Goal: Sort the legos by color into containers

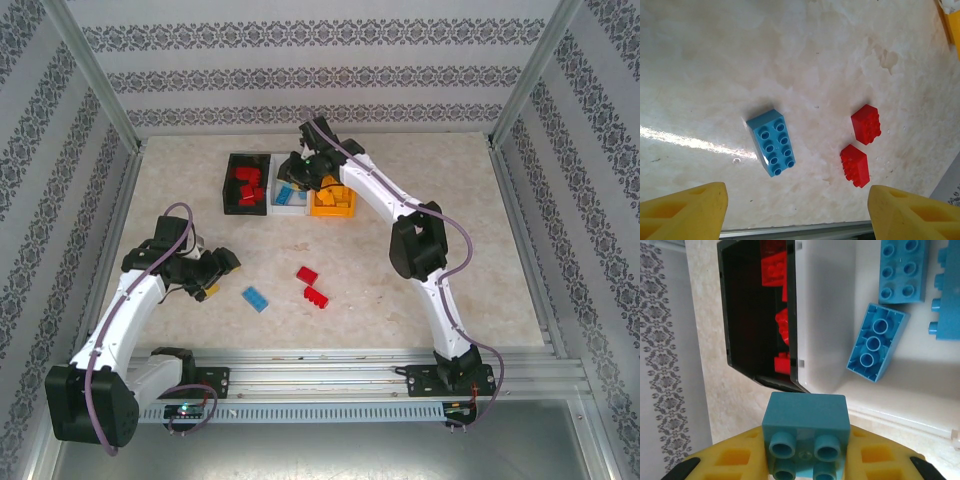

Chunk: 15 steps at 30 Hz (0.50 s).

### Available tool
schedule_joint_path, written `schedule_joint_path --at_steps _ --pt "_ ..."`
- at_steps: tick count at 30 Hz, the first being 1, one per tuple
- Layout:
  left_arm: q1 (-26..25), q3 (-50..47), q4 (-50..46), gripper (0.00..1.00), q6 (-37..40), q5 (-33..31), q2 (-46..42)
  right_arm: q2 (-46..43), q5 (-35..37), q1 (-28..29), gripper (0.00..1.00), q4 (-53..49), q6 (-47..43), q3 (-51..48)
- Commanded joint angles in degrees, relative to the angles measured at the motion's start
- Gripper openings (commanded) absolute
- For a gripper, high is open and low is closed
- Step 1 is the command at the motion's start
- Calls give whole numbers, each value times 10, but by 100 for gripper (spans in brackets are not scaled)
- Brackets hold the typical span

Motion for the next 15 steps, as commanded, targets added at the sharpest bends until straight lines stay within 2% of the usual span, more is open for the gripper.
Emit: schedule_joint_path --at_steps 1,15 --pt "3 -3 -16 75 3 9 6 13 -14 -5 28 -10 13 31" --pt "3 -10 -12 79 3 15 11 59 -13 -19 29 -29 20 97"
